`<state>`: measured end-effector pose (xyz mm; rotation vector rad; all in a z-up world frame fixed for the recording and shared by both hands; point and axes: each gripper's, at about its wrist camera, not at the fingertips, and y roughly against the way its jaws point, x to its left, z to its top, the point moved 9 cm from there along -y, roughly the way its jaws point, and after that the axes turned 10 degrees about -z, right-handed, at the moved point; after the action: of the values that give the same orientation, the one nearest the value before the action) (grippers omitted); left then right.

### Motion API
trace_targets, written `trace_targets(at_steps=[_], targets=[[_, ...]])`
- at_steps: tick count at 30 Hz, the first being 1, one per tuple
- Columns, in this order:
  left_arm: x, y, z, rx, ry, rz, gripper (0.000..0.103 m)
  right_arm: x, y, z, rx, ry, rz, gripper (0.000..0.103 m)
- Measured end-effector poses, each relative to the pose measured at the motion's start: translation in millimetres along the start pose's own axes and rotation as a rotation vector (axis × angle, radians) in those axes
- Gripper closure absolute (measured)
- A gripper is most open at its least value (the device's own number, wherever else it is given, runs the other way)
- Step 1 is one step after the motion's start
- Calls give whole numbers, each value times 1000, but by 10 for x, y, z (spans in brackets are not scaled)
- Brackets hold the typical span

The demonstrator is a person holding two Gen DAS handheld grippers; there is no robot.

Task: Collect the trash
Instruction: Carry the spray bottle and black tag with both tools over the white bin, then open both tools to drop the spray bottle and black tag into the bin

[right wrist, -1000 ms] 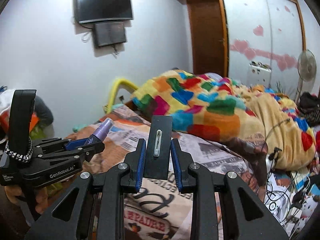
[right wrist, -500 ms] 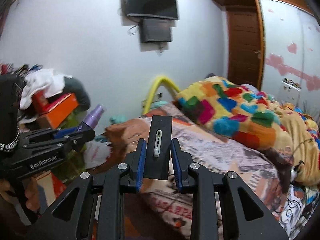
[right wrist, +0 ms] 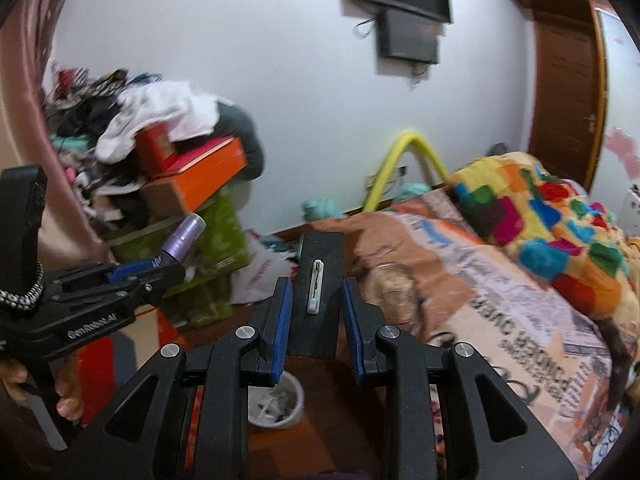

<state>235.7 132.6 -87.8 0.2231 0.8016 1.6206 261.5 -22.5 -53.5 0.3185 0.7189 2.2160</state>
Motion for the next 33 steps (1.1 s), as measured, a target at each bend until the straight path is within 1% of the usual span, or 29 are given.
trace_targets(at_steps=[5, 7, 12, 15, 19, 26, 30, 33], targets=[[505, -71, -292, 54, 78, 39, 78, 458, -338, -148, 70, 48, 67, 80], [663, -133, -414, 77, 111, 51, 78, 605, -476, -229, 103, 71, 80, 80], [1023, -418, -776, 156, 201, 74, 78, 859, -902, -552, 220, 115, 121, 80], [1165, -607, -1013, 211, 228, 94, 78, 942, -1119, -768, 288, 134, 126, 80], [1329, -864, -1311, 286, 269, 103, 78, 989, -1378, -1039, 373, 155, 131, 80], [1455, -1281, -1839, 428, 336, 98, 78, 1026, -1805, -1473, 531, 154, 148, 80], [1497, -1473, -2048, 500, 363, 88, 78, 1034, -2042, -1661, 626, 147, 165, 80], [1532, -1582, -2131, 537, 393, 74, 78, 1052, -2150, -1739, 675, 150, 167, 80]])
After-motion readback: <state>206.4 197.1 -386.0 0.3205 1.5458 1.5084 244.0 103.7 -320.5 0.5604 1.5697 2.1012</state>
